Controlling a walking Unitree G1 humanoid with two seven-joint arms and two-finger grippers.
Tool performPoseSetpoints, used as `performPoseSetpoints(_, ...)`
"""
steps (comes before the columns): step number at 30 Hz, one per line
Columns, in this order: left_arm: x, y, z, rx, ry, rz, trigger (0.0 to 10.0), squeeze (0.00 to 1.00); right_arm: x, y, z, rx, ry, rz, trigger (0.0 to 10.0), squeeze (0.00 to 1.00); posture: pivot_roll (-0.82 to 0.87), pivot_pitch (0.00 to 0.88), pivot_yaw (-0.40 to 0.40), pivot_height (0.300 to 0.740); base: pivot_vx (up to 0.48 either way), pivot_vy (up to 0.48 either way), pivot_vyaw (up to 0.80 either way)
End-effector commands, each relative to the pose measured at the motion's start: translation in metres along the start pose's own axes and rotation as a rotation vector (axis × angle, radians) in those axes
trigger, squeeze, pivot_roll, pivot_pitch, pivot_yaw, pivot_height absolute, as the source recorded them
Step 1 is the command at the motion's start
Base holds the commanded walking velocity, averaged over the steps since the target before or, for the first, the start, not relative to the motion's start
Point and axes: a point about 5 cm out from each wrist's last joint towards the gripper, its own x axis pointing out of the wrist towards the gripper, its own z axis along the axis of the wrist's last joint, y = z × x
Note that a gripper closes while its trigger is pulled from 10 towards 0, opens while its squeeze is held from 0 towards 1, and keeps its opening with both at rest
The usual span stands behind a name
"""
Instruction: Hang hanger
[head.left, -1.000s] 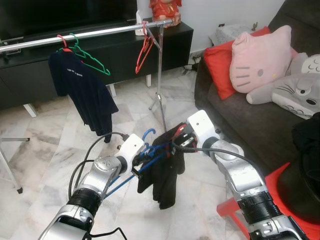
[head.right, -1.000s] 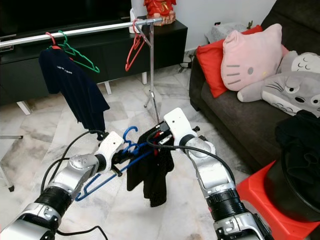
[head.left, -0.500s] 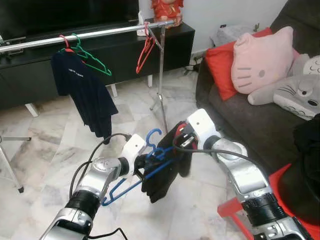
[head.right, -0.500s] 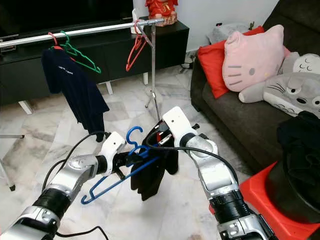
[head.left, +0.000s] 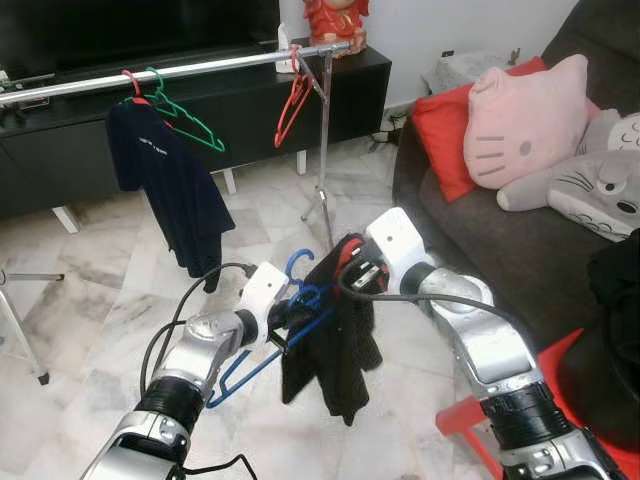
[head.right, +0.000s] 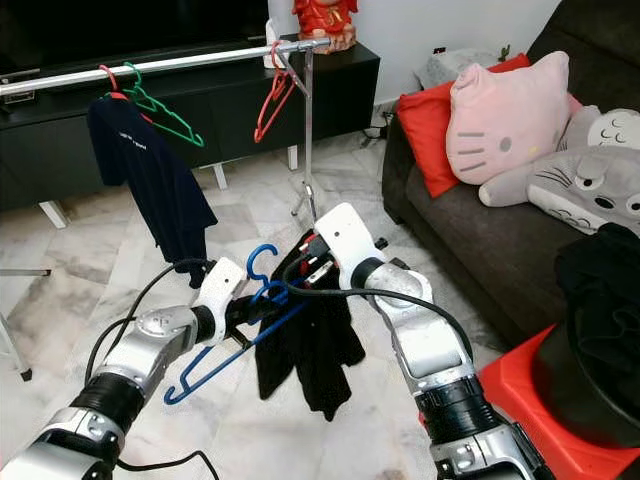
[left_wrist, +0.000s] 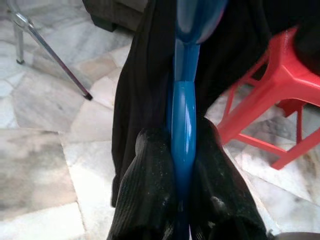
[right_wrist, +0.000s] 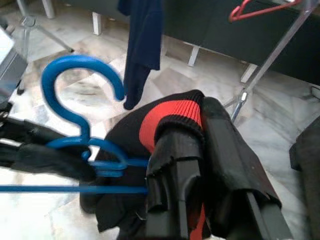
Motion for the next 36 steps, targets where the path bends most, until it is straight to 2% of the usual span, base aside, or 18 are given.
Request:
performPoseSetpoints(1,0.001,0.005,0.005,0.016,-0.02,0.055,10.0,0.0,-0.002,0.003,0.005,-0.006,-0.017,0.017,10.0,0.0,-0.08,0.055,-0.007,0.74,0.0,0.0,0.0)
performPoseSetpoints(5,0.003,0.011,0.011,-0.002,-0.061,0.142,10.0,0.0,-0.004,0.006,0.0,0.0,0.002,0.024,10.0,0.0,-0.08,0.055,-0.01,0.74,0.0,0.0,0.0)
performPoseSetpoints(10,0.005,0.01,0.018,-0.004,-0.116,0.158,10.0,0.0,-0.007,0.012,-0.003,-0.007,0.023,0.068,10.0,0.0,-0.08,0.057,-0.012,0.74,0.0,0.0,0.0)
performPoseSetpoints(13,0.006,0.013,0.024,-0.019,-0.157,0.218,10.0,0.0,-0.008,0.013,-0.006,-0.005,0.033,0.072,10.0,0.0,-0.08,0.059,-0.014,0.74,0.0,0.0,0.0)
performPoseSetpoints(16,0.007,0.013,0.027,-0.034,-0.178,0.226,10.0,0.0,-0.009,0.015,-0.011,-0.007,0.05,0.082,10.0,0.0,-0.08,0.059,-0.016,0.74,0.0,0.0,0.0)
performPoseSetpoints(18,0.009,0.006,0.026,-0.053,-0.177,0.156,10.0,0.0,-0.01,0.012,-0.012,-0.008,0.043,0.067,10.0,0.0,-0.08,0.059,-0.016,0.74,0.0,0.0,0.0)
performPoseSetpoints(19,0.009,0.006,0.026,-0.053,-0.177,0.156,10.0,0.0,-0.01,0.012,-0.012,-0.008,0.043,0.067,10.0,0.0,-0.08,0.059,-0.016,0.74,0.0,0.0,0.0)
performPoseSetpoints(20,0.01,0.0,0.025,-0.043,-0.176,0.103,10.0,0.0,-0.01,0.01,-0.011,-0.012,0.036,0.064,10.0,0.0,-0.08,0.059,-0.016,0.74,0.0,0.0,0.0)
performPoseSetpoints(25,0.011,-0.007,0.022,-0.047,-0.173,0.03,10.0,0.0,-0.01,0.007,-0.009,-0.019,0.031,0.065,10.0,0.0,-0.08,0.059,-0.016,0.74,0.0,0.0,0.0)
performPoseSetpoints(27,0.011,-0.013,0.019,-0.04,-0.156,-0.042,10.0,0.0,-0.009,0.004,-0.006,-0.039,0.01,0.057,10.0,0.0,-0.08,0.059,-0.016,0.74,0.0,0.0,0.0)
performPoseSetpoints(35,0.009,-0.018,0.02,-0.043,-0.171,-0.098,10.0,0.0,-0.007,0.002,0.001,-0.078,-0.006,0.11,10.0,0.0,-0.08,0.061,-0.02,0.74,0.0,0.0,0.0)
performPoseSetpoints(36,0.009,-0.019,0.022,-0.044,-0.181,-0.103,10.0,0.0,-0.007,0.002,-0.002,-0.091,0.018,0.127,10.0,0.0,-0.08,0.062,-0.022,0.74,0.0,0.0,0.0)
